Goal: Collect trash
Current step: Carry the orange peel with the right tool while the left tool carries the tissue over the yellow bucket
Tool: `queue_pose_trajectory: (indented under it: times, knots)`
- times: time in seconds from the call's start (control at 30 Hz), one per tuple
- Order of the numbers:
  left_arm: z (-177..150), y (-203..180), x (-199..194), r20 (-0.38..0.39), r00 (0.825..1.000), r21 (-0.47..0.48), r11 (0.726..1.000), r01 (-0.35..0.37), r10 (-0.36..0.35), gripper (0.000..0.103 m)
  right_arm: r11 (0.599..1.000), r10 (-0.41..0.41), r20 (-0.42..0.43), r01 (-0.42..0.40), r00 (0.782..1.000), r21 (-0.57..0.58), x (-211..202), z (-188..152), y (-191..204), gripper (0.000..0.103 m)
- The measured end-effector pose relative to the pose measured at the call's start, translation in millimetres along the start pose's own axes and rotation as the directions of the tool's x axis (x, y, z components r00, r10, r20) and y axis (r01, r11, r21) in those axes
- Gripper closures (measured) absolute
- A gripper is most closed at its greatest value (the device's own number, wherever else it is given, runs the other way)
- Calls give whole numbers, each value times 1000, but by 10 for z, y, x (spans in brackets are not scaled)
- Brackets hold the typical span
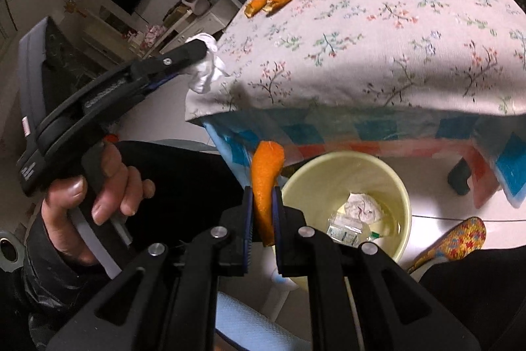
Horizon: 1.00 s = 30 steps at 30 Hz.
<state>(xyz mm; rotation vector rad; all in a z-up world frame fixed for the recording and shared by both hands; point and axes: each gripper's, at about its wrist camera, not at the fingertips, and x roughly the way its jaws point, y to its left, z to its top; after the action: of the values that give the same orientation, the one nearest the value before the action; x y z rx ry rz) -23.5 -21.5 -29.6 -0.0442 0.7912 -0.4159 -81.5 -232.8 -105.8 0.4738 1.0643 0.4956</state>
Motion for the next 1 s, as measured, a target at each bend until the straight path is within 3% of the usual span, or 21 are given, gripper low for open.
queue_pose_trajectory:
  times: [0.47,1.0]
  knots:
    - [-283,-123,-139,-27,1000,27,1000,7,-6,80,999,-39,-45,39,998,7,84,-120,-3,91]
    - [-373,-142,-172,-37,999,25,1000,13,-12,80,996,-77,-87,80,993,26,155,-159,-58,91]
